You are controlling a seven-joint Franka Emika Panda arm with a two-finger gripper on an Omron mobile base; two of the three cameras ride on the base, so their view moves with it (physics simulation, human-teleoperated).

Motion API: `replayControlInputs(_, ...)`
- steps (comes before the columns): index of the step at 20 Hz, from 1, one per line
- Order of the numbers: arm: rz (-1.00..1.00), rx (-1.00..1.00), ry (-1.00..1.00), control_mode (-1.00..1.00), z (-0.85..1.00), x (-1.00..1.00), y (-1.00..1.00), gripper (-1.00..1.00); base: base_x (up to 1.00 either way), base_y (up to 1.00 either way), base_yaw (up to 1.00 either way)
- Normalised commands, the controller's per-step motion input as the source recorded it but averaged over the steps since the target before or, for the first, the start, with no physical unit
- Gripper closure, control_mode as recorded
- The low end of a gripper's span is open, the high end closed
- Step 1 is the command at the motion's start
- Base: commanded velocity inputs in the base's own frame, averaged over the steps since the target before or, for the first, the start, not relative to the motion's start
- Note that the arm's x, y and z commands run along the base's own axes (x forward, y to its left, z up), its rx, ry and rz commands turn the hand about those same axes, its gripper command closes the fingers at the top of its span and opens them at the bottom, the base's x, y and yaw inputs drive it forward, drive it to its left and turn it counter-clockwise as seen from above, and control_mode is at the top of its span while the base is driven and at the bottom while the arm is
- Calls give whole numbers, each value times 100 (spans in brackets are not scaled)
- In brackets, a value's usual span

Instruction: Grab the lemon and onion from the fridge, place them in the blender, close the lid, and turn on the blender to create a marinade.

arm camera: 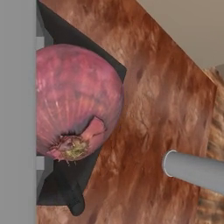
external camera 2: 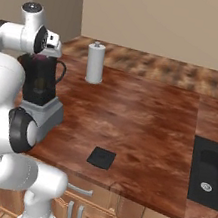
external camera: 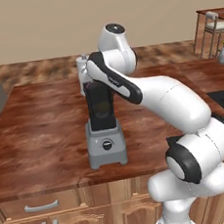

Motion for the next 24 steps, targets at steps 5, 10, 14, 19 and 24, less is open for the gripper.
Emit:
replayControlInputs(5,0,0,0,-100,-40,40,32,-100,0,0,0)
replayControlInputs(10,0,0,0,-100,-17,17,17,-100,0,0,0)
replayControlInputs(14,0,0,0,-100,0,-5,0,-100,0,0,0)
replayControlInputs(19,-1,0,0,-100,0,-25,0,-100,0,0,0)
replayControlInputs(24,-1,0,0,-100,4,-24,-2,-100,0,0,0)
